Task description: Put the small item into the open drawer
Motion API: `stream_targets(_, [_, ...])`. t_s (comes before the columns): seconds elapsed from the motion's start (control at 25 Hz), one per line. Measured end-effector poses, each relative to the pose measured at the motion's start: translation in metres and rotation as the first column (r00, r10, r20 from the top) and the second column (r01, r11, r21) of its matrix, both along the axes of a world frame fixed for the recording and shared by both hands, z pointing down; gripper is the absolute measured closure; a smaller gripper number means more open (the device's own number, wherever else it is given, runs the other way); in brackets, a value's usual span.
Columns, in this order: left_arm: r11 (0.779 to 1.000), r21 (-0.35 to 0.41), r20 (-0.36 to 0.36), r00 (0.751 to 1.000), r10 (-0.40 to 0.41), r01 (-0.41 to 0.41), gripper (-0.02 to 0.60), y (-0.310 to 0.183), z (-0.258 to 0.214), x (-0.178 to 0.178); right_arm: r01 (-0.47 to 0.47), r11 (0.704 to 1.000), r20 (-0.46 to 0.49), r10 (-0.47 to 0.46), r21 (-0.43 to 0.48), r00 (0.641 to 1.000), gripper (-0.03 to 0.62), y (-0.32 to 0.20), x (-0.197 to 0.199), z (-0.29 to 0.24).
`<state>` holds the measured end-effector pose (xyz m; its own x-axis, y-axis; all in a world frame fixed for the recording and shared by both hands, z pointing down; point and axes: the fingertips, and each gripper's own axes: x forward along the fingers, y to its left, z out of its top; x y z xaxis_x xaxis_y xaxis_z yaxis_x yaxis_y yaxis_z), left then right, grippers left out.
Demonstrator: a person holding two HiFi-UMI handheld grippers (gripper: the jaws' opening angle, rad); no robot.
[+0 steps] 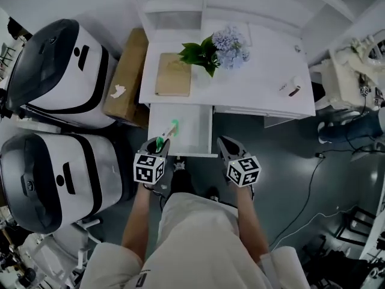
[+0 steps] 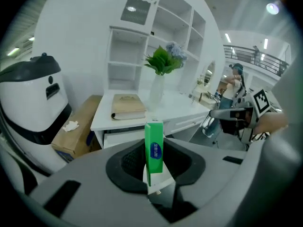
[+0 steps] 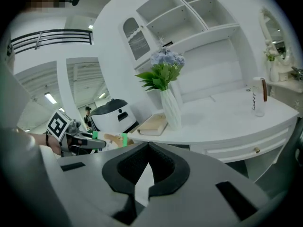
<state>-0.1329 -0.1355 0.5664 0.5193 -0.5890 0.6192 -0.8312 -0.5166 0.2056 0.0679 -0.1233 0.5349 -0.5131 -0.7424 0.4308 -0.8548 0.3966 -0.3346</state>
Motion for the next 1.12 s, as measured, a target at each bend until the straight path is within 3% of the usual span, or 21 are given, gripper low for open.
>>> stream_targets(0.2, [0.991, -0.052, 0.003, 0.992, 0.125, -0.124, 0.482, -0.034, 0.025, 0.001, -0.021, 1.0, -0.025, 0.021, -0.012, 0.999, 0.569, -0.023, -0.011, 0.003])
stream_targets(0.4, [0.972, -0.102, -0.086, 0.975, 0.206, -0.214, 0.482, -0.054, 0.042, 0.008, -0.057, 0.998, -0.029, 0.056, -0.035, 0.998, 0.569, -0.036, -0.017, 0.011])
stream_targets(0.88, [0.898, -0.18, -0.067, 0.915, 0.397, -0.402, 0.482, -0.087, 0.099, 0.002, -0.118, 0.987, -0.001, 0.119, -0.113, 0.993, 0.569, -0.06, -0.05, 0.055])
stream_targets(1.12, [0.85, -0.226, -0.059, 0.877, 0.476, -0.476, 0.482, -0.087, 0.137, 0.005, -0.121, 0.979, 0.0, 0.123, -0.166, 0.992, 0.569, -0.062, -0.064, 0.083])
